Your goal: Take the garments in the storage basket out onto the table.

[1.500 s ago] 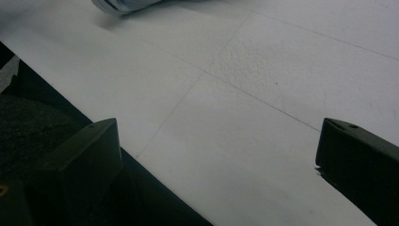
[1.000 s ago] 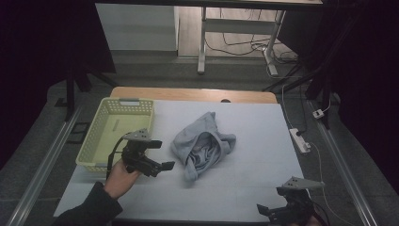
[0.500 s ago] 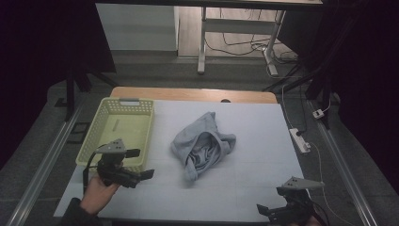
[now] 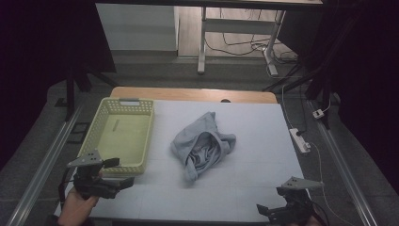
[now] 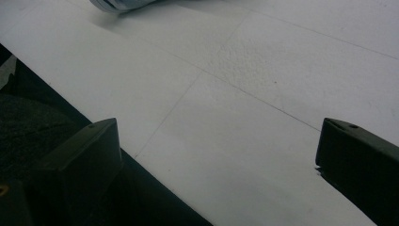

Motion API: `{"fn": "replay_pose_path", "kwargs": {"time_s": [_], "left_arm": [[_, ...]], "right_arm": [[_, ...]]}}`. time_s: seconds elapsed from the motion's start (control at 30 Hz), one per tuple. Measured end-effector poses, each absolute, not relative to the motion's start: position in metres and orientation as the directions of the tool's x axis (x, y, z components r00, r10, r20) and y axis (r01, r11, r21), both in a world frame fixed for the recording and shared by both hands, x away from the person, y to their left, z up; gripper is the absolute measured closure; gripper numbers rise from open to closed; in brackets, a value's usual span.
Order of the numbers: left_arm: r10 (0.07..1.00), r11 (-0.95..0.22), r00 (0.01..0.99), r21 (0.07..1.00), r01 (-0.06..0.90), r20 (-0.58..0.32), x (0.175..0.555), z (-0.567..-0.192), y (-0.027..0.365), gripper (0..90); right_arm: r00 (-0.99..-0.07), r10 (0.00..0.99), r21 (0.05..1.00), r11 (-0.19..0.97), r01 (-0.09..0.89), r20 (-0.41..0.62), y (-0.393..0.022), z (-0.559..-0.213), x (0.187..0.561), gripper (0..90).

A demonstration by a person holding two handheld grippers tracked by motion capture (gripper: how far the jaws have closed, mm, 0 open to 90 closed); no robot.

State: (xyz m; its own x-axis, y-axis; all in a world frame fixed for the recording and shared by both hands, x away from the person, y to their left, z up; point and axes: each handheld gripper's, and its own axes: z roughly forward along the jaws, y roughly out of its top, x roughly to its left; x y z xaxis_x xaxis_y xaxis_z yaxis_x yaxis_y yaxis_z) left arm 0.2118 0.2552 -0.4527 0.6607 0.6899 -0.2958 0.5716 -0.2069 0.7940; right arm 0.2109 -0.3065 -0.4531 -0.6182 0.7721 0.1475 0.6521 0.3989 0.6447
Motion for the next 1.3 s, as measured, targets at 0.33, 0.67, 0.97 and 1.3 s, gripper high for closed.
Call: {"fn": "replay_pose_path", "kwargs": {"time_s": [0.33,0.67,0.97,1.3], "left_arm": [[0.722,-0.169,0.613,0.777,0.607,-0.322,0.189,-0.464,0.281,0.0],[0.754,-0.151,0.573,0.765,0.626,-0.32,0.174,-0.471,0.296,0.0],[0.781,-0.143,0.539,0.75,0.646,-0.315,0.163,-0.476,0.307,0.0],[0.809,-0.2,0.523,0.71,0.675,-0.269,0.159,-0.477,0.306,0.0]], "right_arm": [[-0.618,0.772,0.643,0.4,0.653,0.147,-0.306,-0.453,0.211,0.1],[-0.617,0.773,0.642,0.399,0.654,0.147,-0.306,-0.453,0.211,0.1],[-0.617,0.774,0.639,0.404,0.654,0.143,-0.305,-0.453,0.211,0.2],[-0.621,0.771,0.636,0.411,0.653,0.139,-0.304,-0.454,0.211,0.1]]}}
